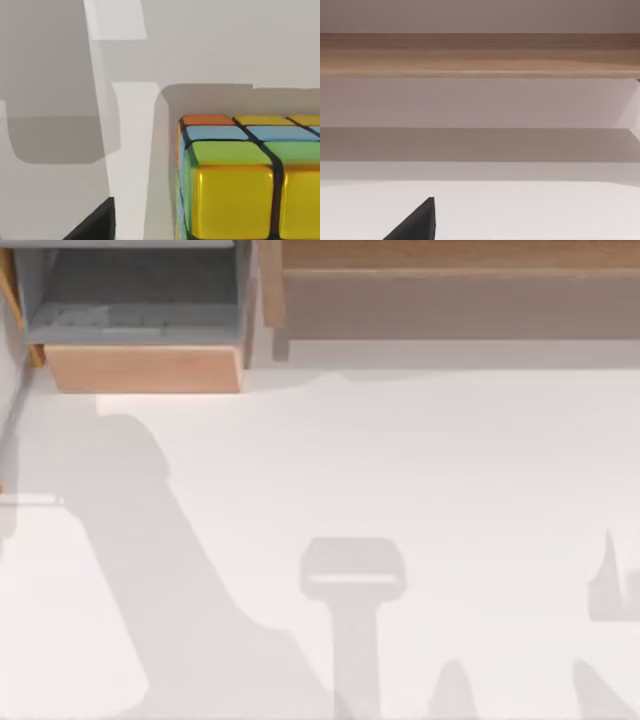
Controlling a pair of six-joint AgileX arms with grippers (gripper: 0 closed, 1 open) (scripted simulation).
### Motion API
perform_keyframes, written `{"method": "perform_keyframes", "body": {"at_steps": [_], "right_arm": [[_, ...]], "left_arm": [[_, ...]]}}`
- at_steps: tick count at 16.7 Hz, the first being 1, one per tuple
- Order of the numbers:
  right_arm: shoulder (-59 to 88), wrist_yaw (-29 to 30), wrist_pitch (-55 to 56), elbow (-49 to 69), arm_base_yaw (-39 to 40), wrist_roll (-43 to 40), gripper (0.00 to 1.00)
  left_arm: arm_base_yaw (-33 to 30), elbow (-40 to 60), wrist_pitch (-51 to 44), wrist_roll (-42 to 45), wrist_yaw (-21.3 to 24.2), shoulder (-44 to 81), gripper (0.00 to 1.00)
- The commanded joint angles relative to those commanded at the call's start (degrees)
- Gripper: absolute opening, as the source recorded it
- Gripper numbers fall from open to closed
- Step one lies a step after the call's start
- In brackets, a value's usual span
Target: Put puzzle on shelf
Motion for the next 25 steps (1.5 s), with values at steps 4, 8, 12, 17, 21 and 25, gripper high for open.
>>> {"method": "perform_keyframes", "body": {"at_steps": [4, 8, 12, 17, 21, 25], "right_arm": [[0.0, 0.0, 0.0, 0.0, 0.0, 0.0, 1.00], [0.0, 0.0, 0.0, 0.0, 0.0, 0.0, 1.00], [0.0, 0.0, 0.0, 0.0, 0.0, 0.0, 1.00], [0.0, 0.0, 0.0, 0.0, 0.0, 0.0, 1.00], [0.0, 0.0, 0.0, 0.0, 0.0, 0.0, 1.00], [0.0, 0.0, 0.0, 0.0, 0.0, 0.0, 1.00]], "left_arm": [[0.0, 0.0, 0.0, 0.0, 0.0, 0.0, 0.85], [0.0, 0.0, 0.0, 0.0, 0.0, 0.0, 0.55], [0.0, 0.0, 0.0, 0.0, 0.0, 0.0, 0.25], [0.0, 0.0, 0.0, 0.0, 0.0, 0.0, 0.00], [0.0, 0.0, 0.0, 0.0, 0.0, 0.0, 0.00], [0.2, 0.0, -0.1, 0.0, -0.1, -0.1, 0.00]]}}
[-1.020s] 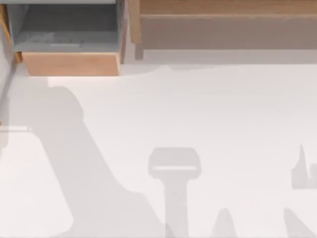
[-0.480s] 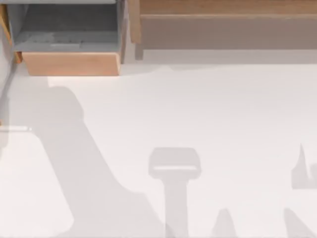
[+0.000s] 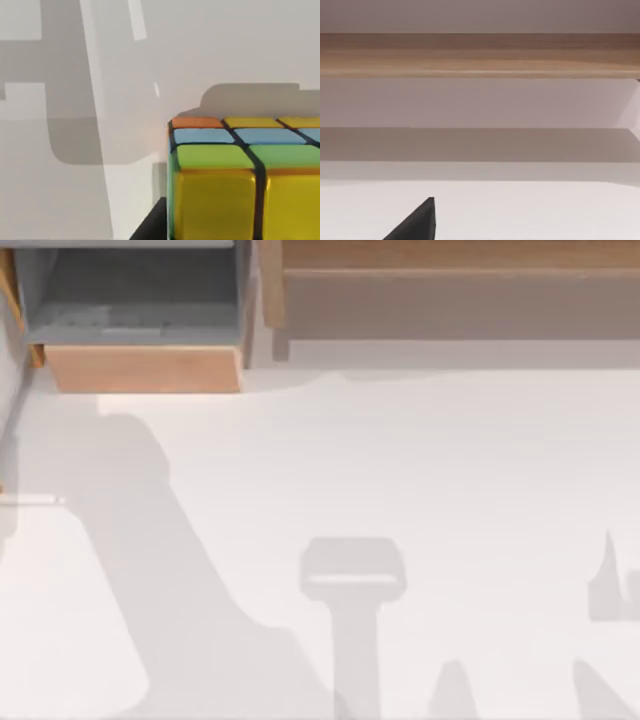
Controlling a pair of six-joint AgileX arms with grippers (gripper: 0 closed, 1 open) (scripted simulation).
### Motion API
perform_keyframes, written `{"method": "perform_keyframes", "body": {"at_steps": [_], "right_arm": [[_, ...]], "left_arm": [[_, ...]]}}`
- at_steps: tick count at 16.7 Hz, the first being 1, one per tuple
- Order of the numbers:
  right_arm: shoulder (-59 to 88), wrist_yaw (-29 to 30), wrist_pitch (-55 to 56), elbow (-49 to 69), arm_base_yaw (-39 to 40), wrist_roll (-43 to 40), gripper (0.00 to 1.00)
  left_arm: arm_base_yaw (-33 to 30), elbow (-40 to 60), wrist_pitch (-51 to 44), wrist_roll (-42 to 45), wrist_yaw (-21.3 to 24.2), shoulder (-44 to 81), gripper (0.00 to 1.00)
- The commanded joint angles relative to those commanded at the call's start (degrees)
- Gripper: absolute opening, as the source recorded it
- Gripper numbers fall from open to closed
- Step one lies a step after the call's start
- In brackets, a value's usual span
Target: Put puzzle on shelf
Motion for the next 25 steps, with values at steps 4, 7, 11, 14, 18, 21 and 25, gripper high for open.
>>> {"method": "perform_keyframes", "body": {"at_steps": [4, 7, 11, 14, 18, 21, 25], "right_arm": [[0.0, 0.0, 0.0, 0.0, 0.0, 0.0, 1.00], [0.0, 0.0, 0.0, 0.0, 0.0, 0.0, 1.00], [0.0, 0.0, 0.0, 0.0, 0.0, 0.0, 1.00], [0.0, 0.0, 0.0, 0.0, 0.0, 0.0, 1.00], [0.0, 0.0, 0.0, 0.0, 0.0, 0.0, 1.00], [0.0, 0.0, 0.0, 0.0, 0.0, 0.0, 1.00], [0.0, 0.0, 0.0, 0.0, 0.0, 0.0, 1.00]], "left_arm": [[0.1, 0.8, -5.1, -3.6, -2.1, -1.7, 0.00], [-0.4, 2.2, -10.6, -6.4, -4.5, -3.5, 0.00], [-1.5, 6.2, -14.2, -6.1, -6.1, -4.2, 0.00], [-1.2, 8.9, -12.4, -3.4, -4.5, -2.4, 0.00], [-0.1, 9.4, -8.4, -0.3, -0.5, 1.0, 0.00], [0.0, 9.2, -7.8, 0.1, 0.1, 1.3, 0.00], [-0.2, 8.8, -7.9, 0.0, -0.2, 0.9, 0.00]]}}
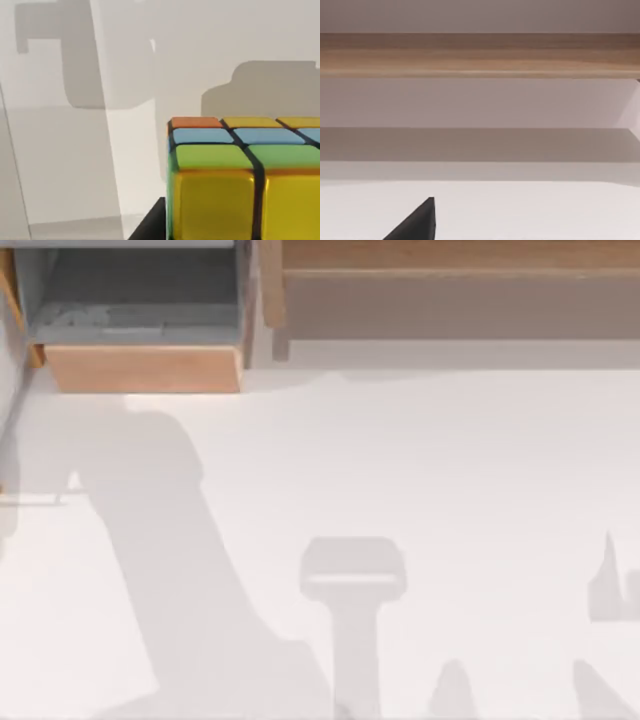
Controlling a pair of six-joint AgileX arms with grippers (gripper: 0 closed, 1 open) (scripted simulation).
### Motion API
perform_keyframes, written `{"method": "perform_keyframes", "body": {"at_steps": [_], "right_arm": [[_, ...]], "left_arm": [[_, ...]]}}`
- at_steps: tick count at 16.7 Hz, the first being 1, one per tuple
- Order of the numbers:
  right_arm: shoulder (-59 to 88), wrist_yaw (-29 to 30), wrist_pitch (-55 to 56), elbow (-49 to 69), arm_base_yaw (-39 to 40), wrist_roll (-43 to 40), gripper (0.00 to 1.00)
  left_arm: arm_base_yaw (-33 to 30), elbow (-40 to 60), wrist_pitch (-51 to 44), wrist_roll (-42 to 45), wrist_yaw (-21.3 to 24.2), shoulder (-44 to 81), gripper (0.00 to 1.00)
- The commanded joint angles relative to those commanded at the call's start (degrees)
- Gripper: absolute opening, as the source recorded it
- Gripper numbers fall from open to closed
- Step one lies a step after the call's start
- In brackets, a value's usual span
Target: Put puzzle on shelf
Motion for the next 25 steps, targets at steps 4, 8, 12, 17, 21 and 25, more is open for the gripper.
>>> {"method": "perform_keyframes", "body": {"at_steps": [4, 8, 12, 17, 21, 25], "right_arm": [[0.0, 0.0, 0.0, 0.0, 0.0, 0.0, 1.00], [0.0, 0.0, 0.0, 0.0, 0.0, 0.0, 1.00], [0.0, 0.0, 0.0, 0.0, 0.0, 0.0, 1.00], [0.0, 0.0, 0.0, 0.0, 0.0, 0.0, 1.00], [0.0, 0.0, 0.0, 0.0, 0.0, 0.0, 1.00], [0.0, 0.0, 0.0, 0.0, 0.0, 0.0, 1.00]], "left_arm": [[-1.0, -6.8, 1.5, -1.2, -3.7, -7.5, 0.00], [-9.6, -19.8, 8.1, -3.0, -9.7, -22.1, 0.00], [-27.0, -36.4, 22.2, -5.0, -16.5, -34.9, 0.00], [-51.1, -54.3, 48.7, -7.8, -25.6, -44.0, 0.00], [-68.5, -62.5, 74.4, -10.5, -32.2, -46.5, 0.00], [-81.3, -65.6, 99.9, -13.6, -37.5, -44.5, 0.00]]}}
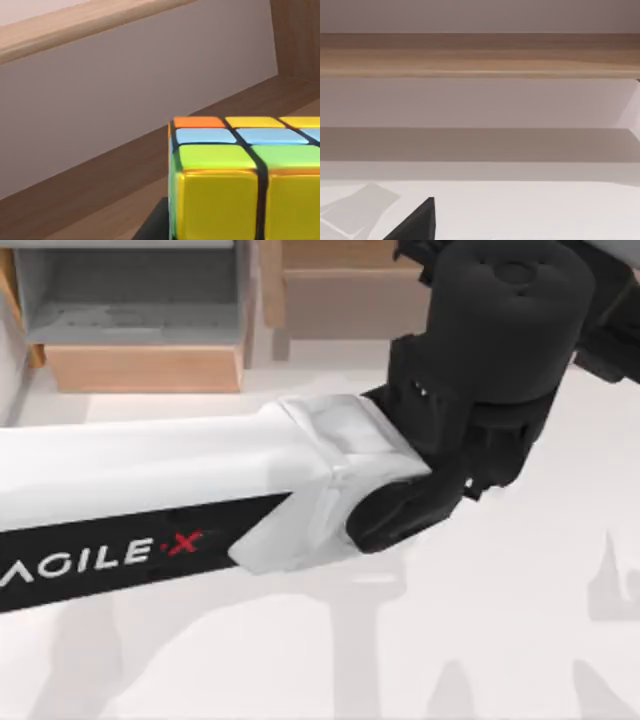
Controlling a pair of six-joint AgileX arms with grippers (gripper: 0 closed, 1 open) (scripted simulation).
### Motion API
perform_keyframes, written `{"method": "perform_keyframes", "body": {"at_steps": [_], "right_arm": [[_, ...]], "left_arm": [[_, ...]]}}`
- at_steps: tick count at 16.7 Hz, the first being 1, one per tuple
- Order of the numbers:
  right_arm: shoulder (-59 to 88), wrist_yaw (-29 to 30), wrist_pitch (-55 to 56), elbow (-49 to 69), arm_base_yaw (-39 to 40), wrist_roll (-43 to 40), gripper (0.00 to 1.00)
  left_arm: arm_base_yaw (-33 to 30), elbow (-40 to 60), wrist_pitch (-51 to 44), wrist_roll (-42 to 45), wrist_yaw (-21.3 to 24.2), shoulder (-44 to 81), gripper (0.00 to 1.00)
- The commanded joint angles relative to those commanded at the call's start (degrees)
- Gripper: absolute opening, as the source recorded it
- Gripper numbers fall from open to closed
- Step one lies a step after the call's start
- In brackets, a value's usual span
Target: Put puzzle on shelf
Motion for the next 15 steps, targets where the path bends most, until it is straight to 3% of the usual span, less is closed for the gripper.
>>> {"method": "perform_keyframes", "body": {"at_steps": [3, 6, 10, 15], "right_arm": [[0.0, 0.0, 0.0, 0.0, 0.0, 0.0, 1.00], [0.0, 0.0, 0.0, 0.0, 0.0, 0.0, 1.00], [0.0, 0.0, 0.0, 0.0, 0.0, 0.0, 1.00], [0.0, 0.0, 0.0, 0.0, 0.0, 0.0, 1.00]], "left_arm": [[-5.1, 0.1, 16.7, -2.1, -3.2, 3.8, 0.00], [-5.9, 1.7, 30.0, -3.5, -5.6, 9.8, 0.00], [-2.1, 4.4, 41.7, -4.0, -7.9, 19.0, 0.00], [6.6, 6.4, 47.7, -3.0, -9.9, 29.0, 0.00]]}}
